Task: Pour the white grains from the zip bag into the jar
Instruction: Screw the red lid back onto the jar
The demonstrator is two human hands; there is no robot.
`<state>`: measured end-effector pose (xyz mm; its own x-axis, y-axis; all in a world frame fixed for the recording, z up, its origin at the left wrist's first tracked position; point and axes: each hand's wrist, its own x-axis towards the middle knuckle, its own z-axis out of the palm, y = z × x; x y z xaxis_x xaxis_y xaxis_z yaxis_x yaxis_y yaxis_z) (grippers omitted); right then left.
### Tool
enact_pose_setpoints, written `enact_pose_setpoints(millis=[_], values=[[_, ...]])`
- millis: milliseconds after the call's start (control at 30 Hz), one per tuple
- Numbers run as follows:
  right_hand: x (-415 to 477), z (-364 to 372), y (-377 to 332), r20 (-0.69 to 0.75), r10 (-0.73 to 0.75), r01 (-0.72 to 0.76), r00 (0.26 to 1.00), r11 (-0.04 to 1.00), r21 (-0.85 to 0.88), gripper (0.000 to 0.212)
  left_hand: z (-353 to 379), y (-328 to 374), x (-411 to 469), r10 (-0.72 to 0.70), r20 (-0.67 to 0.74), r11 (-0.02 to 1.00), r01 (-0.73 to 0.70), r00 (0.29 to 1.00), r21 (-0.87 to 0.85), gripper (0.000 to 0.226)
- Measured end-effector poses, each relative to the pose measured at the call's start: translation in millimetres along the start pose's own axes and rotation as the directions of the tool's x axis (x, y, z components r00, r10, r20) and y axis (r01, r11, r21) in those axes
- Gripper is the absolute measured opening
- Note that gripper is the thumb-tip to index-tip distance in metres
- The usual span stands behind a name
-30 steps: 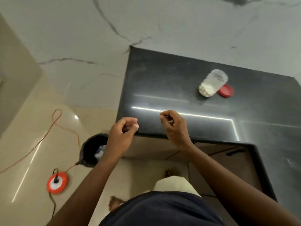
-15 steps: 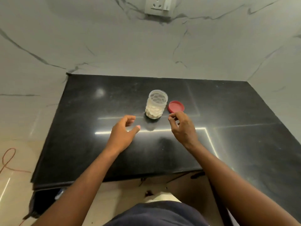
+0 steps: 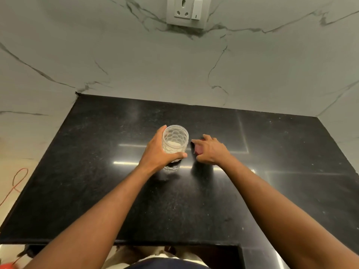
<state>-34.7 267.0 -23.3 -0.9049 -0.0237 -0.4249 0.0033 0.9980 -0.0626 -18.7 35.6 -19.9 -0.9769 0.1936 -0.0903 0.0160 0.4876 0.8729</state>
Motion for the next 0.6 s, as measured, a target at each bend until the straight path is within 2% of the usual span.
enact_pose_setpoints(millis=[133, 233, 333, 400, 467, 500, 600], values=[[-1, -2, 4, -0.148, 0.01, -0.01, 0.989, 1.0, 0.004, 0.077, 7, -2, 5, 0.041, -0.064, 0.999, -0.041, 0.997, -0.008, 0.095], [-14, -16, 6, -0.345, 0.086, -0.001, 0.935, 0.971, 0.24, 0.082, 11, -4, 5, 0.032, -0.096, 0.999, -0.033, 0.995, -0.016, 0.087], [-29, -38, -1, -0.503, 0.157, 0.116, 0.85, 0.876, 0.468, 0.078, 13, -4, 6, 0.025, -0.115, 1.0, -0.026, 0.993, -0.006, 0.083], [-39, -53, -12, -0.545, 0.184, 0.241, 0.818, 0.75, 0.616, 0.071, 14, -5, 6, 0.016, -0.112, 1.0, -0.018, 0.994, -0.017, 0.082], [-46, -61, -26, -0.541, 0.187, 0.344, 0.82, 0.594, 0.727, 0.061, 14, -5, 6, 0.006, -0.105, 1.0, -0.008, 0.994, -0.016, 0.081], [-48, -61, -32, -0.54, 0.168, 0.371, 0.824, 0.561, 0.74, 0.057, 14, -5, 6, 0.004, -0.103, 1.0, -0.006, 0.995, -0.016, 0.081], [-49, -54, -47, -0.544, 0.054, 0.392, 0.838, 0.633, 0.667, 0.055, 13, -7, 7, 0.006, -0.094, 1.0, -0.007, 0.996, -0.01, 0.081]])
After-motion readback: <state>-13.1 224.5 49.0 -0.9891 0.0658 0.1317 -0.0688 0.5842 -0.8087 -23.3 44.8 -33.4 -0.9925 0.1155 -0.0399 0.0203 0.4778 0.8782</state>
